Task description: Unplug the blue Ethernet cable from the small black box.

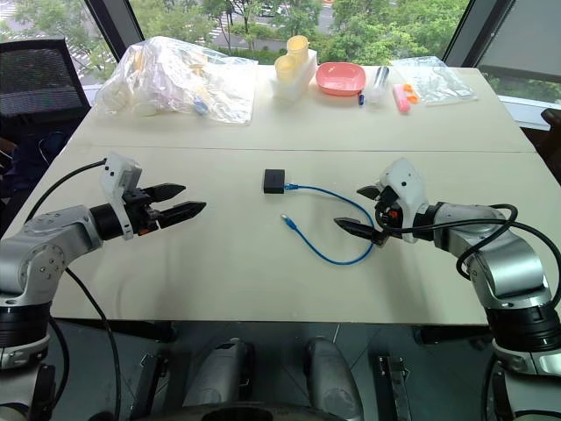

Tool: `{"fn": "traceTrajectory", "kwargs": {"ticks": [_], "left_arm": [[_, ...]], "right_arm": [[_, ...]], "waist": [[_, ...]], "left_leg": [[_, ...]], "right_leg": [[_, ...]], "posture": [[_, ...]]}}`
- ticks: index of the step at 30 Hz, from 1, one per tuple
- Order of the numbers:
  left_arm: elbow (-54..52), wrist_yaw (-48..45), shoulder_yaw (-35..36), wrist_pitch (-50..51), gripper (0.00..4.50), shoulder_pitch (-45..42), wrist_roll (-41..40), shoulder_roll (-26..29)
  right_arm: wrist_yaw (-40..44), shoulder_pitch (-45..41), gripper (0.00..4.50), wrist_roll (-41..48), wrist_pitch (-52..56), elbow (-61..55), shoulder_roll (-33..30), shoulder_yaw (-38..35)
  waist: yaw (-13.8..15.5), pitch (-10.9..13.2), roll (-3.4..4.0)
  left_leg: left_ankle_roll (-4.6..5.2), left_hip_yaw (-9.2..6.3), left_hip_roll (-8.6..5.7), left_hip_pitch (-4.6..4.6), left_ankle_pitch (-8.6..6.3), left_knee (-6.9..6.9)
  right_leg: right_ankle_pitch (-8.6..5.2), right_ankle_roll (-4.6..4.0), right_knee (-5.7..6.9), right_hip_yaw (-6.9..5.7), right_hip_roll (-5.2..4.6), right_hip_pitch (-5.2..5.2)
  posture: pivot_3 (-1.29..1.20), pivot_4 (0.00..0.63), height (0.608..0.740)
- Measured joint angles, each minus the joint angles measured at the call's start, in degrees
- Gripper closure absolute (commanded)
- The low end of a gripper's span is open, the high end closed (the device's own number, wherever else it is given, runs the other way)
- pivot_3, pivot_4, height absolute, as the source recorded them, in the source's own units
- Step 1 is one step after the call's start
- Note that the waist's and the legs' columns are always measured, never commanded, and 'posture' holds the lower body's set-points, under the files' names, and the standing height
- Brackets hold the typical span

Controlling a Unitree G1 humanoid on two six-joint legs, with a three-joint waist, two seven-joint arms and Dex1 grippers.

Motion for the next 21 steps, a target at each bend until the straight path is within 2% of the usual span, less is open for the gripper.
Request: {"fn": "traceTrajectory", "kwargs": {"ticks": [3,4,7,10,11,14,19,21], "left_arm": [[2.42,-1.43,-0.94,-1.36,0.38,-2.49,1.36,1.66],[4.23,-2.26,-1.15,-1.79,0.38,-4.9,1.85,2.19],[5.2,-5.67,-0.92,-2.46,0.38,-7.06,1.67,4.83],[5.4,-12.61,-1.17,-1.05,0.38,-7.12,-0.22,9.65],[5.21,-13.18,-1.16,-0.92,0.38,-7.09,-0.48,9.92],[3.85,-16.2,-0.43,1.67,0.38,-4.71,-2.15,13.54],[-0.8,-15.32,5.29,4.76,0.38,1.13,-5.25,15.17],[-3.2,-12.72,8.24,5.44,0.33,4.01,-5.84,14.34]], "right_arm": [[2.38,-7.58,0.0,-3.74,-3.84,5.83,2.25,5.21],[3.52,-13.13,0.0,-5.7,-5.85,10.16,4.95,8.18],[6.37,-22.62,0.0,-9.33,-10.51,19.12,9.83,13.1],[7.16,-36.55,0.0,-16.18,-18.93,43.06,19.75,17.66],[7.23,-37.33,0.0,-16.73,-19.94,45.09,20.55,18.01],[9.96,-44.72,0.0,-21.75,-28.43,65.76,26.92,20.41],[9.47,-48.51,0.0,-28.64,-35.35,84.87,31.3,21.51],[8.86,-49.76,0.53,-30.54,-37.05,87.13,32.31,21.47]], "waist": [[-0.83,0.0,-0.01],[-1.32,0.03,-0.05],[-1.87,0.04,-0.05],[-2.74,0.05,-0.08],[-2.69,0.05,-0.09],[-2.54,0.1,-0.14],[-2.47,0.1,-0.15],[-2.64,0.1,-0.16]], "left_leg": [[0.0,0.02,0.0,0.04,0.0,0.05],[0.0,0.06,0.02,0.06,0.01,0.05],[0.01,0.04,0.06,0.09,0.01,0.0],[0.0,0.11,0.07,0.02,0.01,-0.07],[0.01,0.1,0.09,0.01,0.01,-0.08],[0.0,0.13,0.06,-0.07,0.0,-0.14],[-0.03,0.18,0.03,-0.14,-0.03,-0.18],[-0.03,0.17,0.02,-0.05,-0.03,-0.17]], "right_leg": [[0.08,-0.01,0.03,0.01,0.05,0.0],[0.19,-0.07,0.03,0.06,0.12,-0.03],[0.23,-0.08,0.05,0.08,0.19,-0.06],[0.31,0.11,0.09,0.14,0.18,-0.19],[0.31,0.14,0.09,0.14,0.18,-0.19],[0.28,0.24,0.08,0.14,0.1,-0.24],[0.24,0.31,0.03,0.19,-0.15,-0.27],[0.24,0.31,0.05,0.34,-0.17,-0.25]], "posture": [[0.0,0.15,0.74],[0.0,0.15,0.74],[0.0,0.15,0.74],[0.0,0.15,0.74],[0.0,0.15,0.74],[0.0,0.15,0.74],[0.0,0.15,0.74],[0.0,0.15,0.74]]}}
